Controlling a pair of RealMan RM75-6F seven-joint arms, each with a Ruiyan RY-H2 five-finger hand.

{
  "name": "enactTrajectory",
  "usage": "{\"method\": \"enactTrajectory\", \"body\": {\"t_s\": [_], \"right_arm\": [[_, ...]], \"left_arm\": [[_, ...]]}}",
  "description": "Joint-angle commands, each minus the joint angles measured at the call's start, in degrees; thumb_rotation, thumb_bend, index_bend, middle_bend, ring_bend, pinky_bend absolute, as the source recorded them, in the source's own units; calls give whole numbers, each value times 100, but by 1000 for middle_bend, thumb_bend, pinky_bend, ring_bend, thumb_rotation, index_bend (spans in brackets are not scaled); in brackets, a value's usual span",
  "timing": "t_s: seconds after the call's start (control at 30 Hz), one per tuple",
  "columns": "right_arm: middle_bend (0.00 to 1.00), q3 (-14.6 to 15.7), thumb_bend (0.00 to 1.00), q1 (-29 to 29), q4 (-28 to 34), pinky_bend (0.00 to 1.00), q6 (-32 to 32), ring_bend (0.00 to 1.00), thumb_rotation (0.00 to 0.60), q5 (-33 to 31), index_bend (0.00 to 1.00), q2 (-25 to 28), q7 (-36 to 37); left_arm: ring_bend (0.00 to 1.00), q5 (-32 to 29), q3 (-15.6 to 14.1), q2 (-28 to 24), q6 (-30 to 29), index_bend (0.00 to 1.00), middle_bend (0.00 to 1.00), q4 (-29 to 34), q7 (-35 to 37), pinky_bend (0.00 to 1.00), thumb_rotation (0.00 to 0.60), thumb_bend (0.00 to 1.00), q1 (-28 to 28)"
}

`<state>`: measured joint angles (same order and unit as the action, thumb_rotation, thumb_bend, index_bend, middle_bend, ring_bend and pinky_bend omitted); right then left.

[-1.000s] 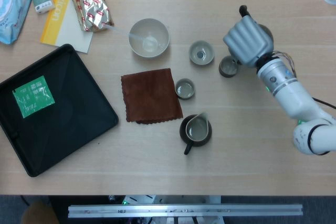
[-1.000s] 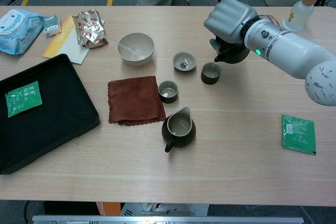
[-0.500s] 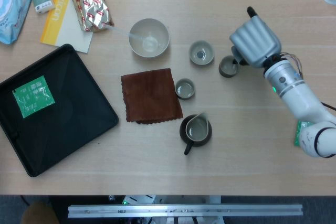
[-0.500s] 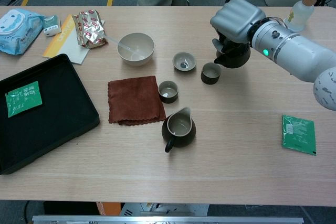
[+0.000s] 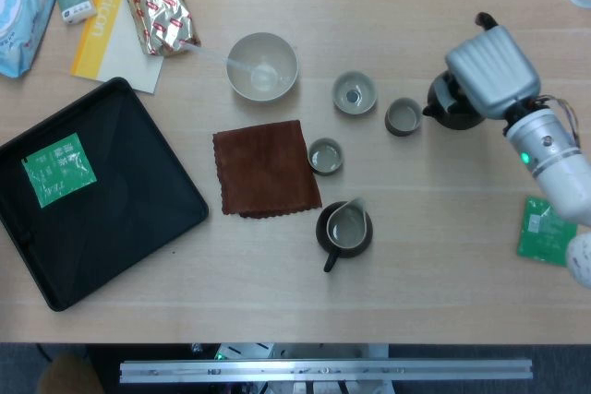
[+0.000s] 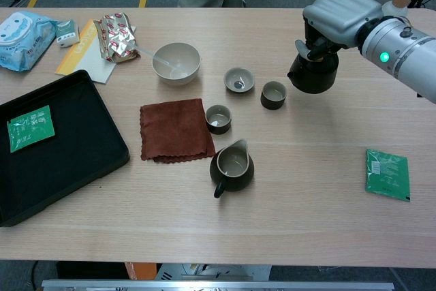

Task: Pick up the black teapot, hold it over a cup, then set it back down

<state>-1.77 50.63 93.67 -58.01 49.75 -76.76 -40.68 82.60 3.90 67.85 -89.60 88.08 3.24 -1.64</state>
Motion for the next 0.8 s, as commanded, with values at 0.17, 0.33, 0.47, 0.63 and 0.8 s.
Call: {"method": "enactTrajectory", "body": {"t_s": [0.17,0.33,0.47,0.63,0.8], "right_arm": [[814,149,511,-392,87,227,247,801,318,221,993,289,709],[799,236,511,-583,-127,227,376,781,317,369,971,260,1041],[775,283,511,-677,-321,227,469,755,318,467,953,175,1171],[759,313,511,-758,-475,227,529,727,318,539,936,65,1218],[748,326,511,-800,-526,227,589,719,317,572,923,15,1181]], "left_arm": [[138,15,-11,4,53,139,195,58,-54,148,600,392,41],[137,-2,-8,33,85,139,195,60,-90,148,600,392,64],[138,0,7,30,85,139,195,66,-122,148,600,392,85],[138,99,-1,11,77,139,195,71,-143,148,600,392,130],[137,269,-41,-22,105,139,195,110,-183,148,600,393,210]]}}
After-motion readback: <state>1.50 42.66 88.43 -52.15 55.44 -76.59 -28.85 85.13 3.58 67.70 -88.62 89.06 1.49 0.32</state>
